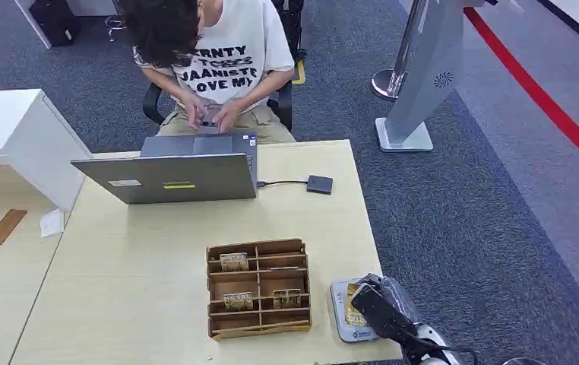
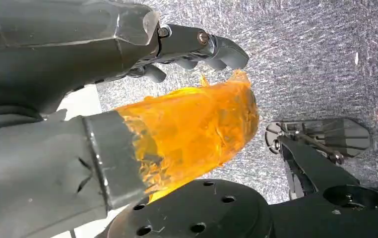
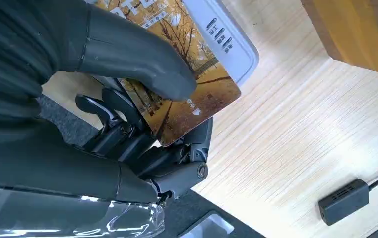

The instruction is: Pass the card to the sensor for recognition and then transmit it.

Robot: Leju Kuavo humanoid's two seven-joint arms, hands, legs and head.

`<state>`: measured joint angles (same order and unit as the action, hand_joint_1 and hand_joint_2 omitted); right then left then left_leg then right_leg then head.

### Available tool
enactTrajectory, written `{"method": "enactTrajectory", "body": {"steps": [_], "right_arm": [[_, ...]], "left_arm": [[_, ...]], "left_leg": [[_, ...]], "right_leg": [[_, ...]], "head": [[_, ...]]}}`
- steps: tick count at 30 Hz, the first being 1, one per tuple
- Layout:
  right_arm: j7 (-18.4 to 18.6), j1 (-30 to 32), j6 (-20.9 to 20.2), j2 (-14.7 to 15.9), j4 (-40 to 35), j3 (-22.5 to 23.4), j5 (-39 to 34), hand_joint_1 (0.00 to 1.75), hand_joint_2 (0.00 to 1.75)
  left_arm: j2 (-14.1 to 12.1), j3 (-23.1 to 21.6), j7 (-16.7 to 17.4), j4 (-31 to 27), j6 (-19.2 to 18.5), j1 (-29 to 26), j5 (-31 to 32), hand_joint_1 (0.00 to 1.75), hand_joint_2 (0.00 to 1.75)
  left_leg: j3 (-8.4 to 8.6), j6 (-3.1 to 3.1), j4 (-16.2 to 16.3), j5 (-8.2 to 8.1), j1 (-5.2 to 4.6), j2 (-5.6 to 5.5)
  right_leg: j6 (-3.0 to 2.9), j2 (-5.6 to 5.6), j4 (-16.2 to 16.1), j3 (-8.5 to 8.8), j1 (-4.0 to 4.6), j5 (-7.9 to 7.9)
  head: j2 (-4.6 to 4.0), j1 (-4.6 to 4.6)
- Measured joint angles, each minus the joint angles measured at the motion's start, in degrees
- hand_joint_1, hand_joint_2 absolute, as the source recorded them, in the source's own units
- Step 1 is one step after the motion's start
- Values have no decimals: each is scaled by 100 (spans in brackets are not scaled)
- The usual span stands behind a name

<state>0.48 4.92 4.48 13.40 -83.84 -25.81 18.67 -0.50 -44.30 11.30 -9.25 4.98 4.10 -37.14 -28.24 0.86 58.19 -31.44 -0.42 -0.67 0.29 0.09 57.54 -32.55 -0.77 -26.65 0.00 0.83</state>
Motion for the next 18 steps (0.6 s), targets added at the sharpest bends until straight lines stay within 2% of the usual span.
{"method": "enactTrajectory", "body": {"steps": [18], "right_arm": [[0, 0, -26, 0, 2, 0, -4, 175, 175]], "left_arm": [[0, -44, 13, 0, 15, 1, -39, 0, 0]], "left_leg": [[0, 0, 0, 0, 0, 0]], "right_leg": [[0, 0, 0, 0, 0, 0]], "head": [[0, 0]]}}
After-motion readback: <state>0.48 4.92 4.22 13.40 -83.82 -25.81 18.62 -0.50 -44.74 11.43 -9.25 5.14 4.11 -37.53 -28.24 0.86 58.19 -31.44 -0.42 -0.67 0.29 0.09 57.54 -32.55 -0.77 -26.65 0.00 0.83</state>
